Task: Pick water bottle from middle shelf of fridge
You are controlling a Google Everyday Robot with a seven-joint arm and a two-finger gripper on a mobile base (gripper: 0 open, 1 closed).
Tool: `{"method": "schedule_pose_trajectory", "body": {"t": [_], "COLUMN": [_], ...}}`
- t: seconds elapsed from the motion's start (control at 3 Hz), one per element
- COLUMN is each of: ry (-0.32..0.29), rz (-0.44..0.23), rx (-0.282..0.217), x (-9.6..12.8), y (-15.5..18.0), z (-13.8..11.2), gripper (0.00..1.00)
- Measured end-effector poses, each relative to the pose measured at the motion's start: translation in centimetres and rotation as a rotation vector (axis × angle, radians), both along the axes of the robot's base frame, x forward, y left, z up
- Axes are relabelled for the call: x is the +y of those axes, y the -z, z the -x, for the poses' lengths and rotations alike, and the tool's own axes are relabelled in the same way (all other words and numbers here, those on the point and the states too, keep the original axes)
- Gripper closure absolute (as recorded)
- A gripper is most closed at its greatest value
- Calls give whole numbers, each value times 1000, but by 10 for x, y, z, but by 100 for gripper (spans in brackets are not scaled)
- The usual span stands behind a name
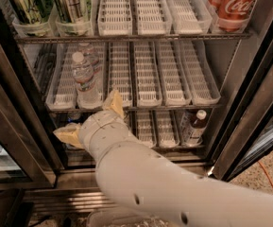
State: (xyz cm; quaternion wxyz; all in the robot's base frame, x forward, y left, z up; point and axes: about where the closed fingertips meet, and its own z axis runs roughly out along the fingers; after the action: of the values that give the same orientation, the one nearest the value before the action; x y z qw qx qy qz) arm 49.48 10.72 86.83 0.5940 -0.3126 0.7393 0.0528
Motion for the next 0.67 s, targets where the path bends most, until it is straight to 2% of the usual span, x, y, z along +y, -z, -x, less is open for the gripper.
{"method": "schedule_pose_trajectory", "body": {"t": [0.33, 0.67], "ry": [29, 1], "rz": [-125, -163], "rx": [12, -23], "x": [-13, -20], "y": [4, 7], "z": [-24, -34], "gripper": [0, 0]}}
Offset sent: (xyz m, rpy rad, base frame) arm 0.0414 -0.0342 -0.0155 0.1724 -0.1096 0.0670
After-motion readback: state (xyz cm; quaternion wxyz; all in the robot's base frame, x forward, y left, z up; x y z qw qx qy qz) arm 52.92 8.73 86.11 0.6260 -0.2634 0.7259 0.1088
